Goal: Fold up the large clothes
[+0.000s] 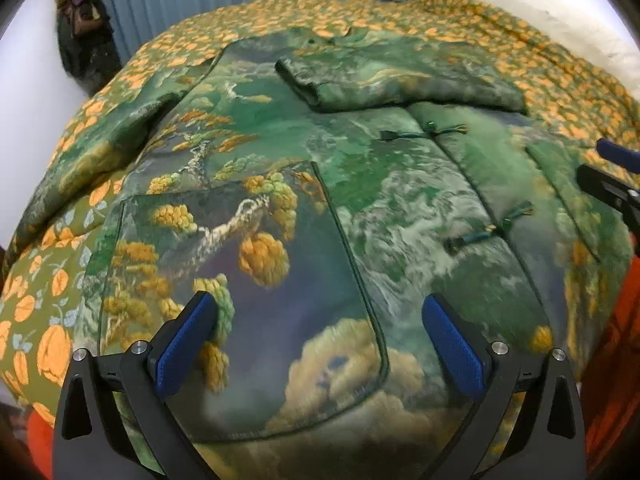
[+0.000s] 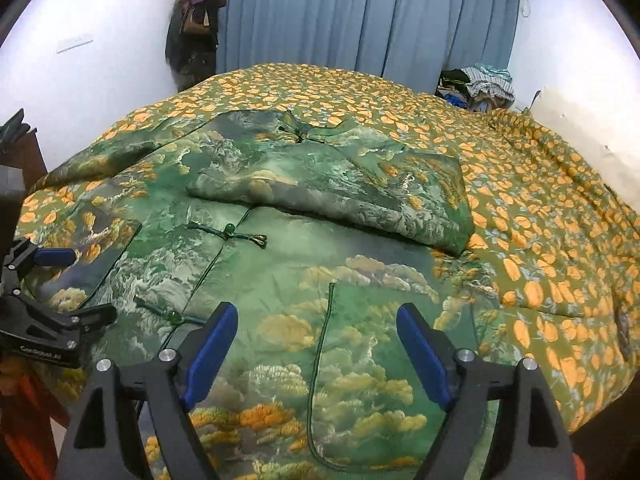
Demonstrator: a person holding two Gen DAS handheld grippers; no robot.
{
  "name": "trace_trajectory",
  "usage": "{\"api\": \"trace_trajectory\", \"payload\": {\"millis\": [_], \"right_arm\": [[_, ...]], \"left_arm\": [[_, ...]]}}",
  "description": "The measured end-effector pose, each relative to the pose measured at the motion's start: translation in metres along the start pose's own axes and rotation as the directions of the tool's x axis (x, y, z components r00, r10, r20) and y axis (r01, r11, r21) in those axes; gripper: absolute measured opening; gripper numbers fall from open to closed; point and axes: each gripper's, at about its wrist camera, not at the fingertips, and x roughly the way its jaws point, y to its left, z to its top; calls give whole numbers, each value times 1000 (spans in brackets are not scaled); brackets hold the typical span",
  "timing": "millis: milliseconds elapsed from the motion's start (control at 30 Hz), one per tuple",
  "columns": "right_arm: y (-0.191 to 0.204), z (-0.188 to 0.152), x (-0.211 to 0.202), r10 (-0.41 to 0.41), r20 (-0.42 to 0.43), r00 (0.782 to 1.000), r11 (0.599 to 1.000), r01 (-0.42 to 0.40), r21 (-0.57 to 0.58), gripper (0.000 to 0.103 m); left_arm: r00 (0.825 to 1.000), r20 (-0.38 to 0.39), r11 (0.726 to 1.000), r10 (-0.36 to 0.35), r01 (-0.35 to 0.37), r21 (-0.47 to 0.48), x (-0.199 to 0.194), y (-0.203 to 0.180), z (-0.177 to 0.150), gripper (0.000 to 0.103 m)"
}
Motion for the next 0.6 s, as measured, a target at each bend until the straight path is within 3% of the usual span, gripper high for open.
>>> {"api": "trace_trajectory", "payload": {"millis": [300, 600], "right_arm": [[-11, 3, 14, -21, -9, 1000, 999, 22, 43, 84], [-17, 9, 9, -12, 18, 1000, 997, 10, 78, 84]], "left_arm": [[999, 49, 1000, 22, -22, 12, -19, -4, 0, 102], [984, 171, 997, 51, -61, 54, -72, -17, 16, 102]]}}
